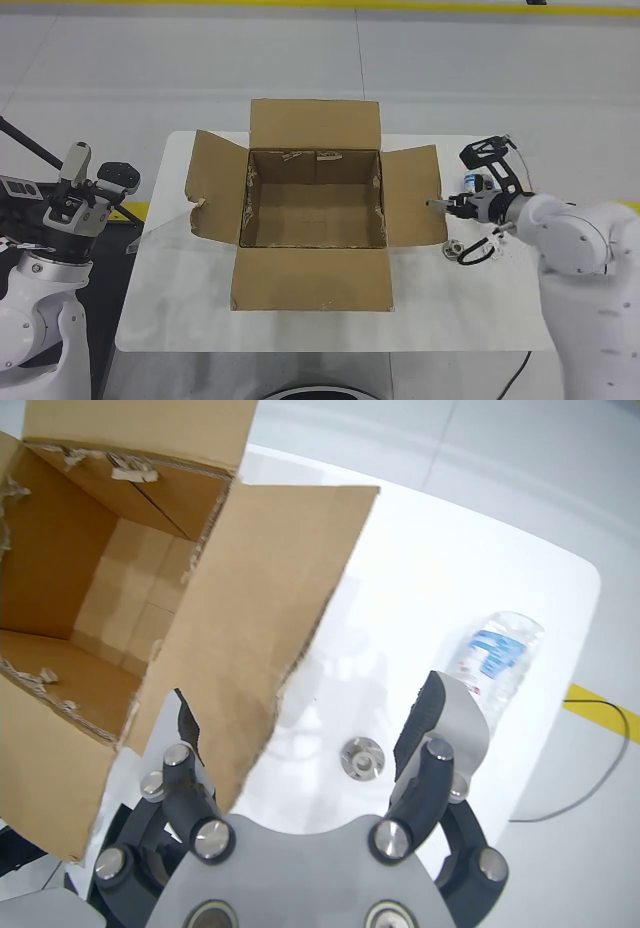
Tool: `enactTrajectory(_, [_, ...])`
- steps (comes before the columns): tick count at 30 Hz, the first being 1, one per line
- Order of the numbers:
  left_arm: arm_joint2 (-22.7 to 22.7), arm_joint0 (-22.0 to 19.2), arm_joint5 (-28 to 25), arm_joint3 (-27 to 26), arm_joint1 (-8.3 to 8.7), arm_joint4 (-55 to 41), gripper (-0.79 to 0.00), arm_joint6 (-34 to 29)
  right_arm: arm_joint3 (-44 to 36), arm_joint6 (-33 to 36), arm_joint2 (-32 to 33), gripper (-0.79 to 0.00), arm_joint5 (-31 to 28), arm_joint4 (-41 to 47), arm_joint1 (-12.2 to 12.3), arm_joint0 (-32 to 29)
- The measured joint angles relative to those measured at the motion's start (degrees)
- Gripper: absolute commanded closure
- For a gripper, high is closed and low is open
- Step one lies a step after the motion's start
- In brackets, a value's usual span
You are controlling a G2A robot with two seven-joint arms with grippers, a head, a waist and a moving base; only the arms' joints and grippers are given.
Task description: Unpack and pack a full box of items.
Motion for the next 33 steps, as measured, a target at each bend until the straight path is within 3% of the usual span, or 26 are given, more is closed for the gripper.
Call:
enactTrajectory(9, [0.0,0.0,0.0,0.0,0.0,0.0,-0.785,0.0,-4.42,4.77,4.91,-0.785,3.81,-6.57,1.24,-8.54])
enactTrajectory(16, [0.0,0.0,0.0,0.0,0.0,0.0,-0.785,0.0,-1.49,5.48,4.84,-0.785,4.14,-6.35,1.62,-11.71])
enactTrajectory(20, [0.0,0.0,0.0,0.0,0.0,0.0,-0.785,0.0,2.56,4.52,2.31,-0.702,5.81,-6.41,1.49,-10.52])
enactTrajectory(25, [0.0,0.0,0.0,0.0,0.0,0.0,-0.785,0.0,7.42,2.77,-0.18,-0.486,7.34,-5.35,1.29,-8.42])
enactTrajectory(33, [0.0,0.0,0.0,0.0,0.0,0.0,-0.785,0.0,13.02,1.7,-3.41,-0.459,10.84,-6.18,1.04,-5.27])
